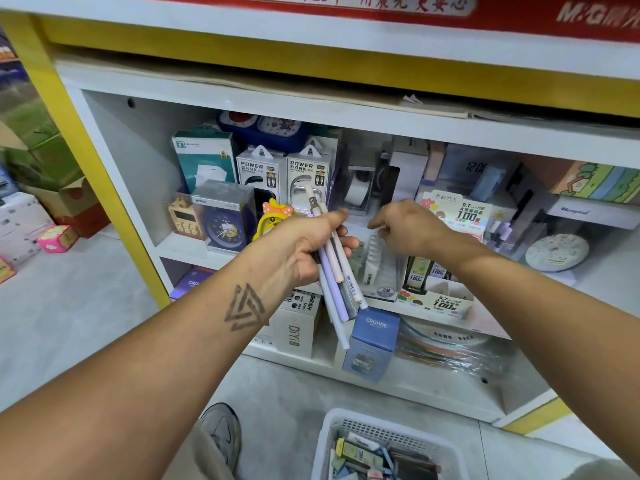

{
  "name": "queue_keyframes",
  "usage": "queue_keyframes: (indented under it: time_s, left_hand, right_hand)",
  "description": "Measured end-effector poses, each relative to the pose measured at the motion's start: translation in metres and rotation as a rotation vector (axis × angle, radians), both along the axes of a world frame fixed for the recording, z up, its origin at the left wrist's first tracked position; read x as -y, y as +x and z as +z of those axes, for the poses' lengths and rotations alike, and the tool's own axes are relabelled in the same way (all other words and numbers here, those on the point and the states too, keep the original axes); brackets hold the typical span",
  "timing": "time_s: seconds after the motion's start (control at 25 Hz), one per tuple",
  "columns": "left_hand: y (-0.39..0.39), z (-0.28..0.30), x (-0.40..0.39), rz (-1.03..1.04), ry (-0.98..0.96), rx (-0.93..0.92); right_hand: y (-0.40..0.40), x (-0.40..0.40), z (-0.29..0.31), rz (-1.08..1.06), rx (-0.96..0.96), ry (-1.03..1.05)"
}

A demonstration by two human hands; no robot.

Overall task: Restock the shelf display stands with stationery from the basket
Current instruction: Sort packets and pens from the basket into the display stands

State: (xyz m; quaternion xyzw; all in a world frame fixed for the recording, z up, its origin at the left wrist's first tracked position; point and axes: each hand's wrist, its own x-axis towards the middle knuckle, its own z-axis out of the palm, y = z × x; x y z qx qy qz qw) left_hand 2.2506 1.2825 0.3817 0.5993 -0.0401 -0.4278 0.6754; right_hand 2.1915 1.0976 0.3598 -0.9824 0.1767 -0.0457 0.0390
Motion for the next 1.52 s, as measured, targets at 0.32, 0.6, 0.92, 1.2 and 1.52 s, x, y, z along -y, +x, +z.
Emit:
queue_keyframes:
  time_s: [0.32,0.6,0.92,1.2,1.52]
  left_hand:
    - [-0.03,0.006,0.044,0.058,-0.082,-0.018]
    - [-0.048,0.003,0.077,0.169,-0.122,0.096]
    - [-0.057,-0.002,0.084,0.152,-0.182,0.196]
    - [-0.063,-0.01,0.084,0.097,-0.277,0.146]
    - [-0.06,-0.007,0.08,0.115,-0.415,-0.221]
  right_hand:
    - [-0.106,-0.041,0.02,-0.038,-0.096,1.465]
    - [-0.146,-0.026,0.0,-0.152,-0.023,1.814]
    - [-0.139,-0.024,-0.005,-0.159,0.14,1.772]
    - [-0.126,-0.029,-0.005,-0.162,0.287,1.736]
    - [-0.125,-0.022,0.005,-0.308,0.368,1.575]
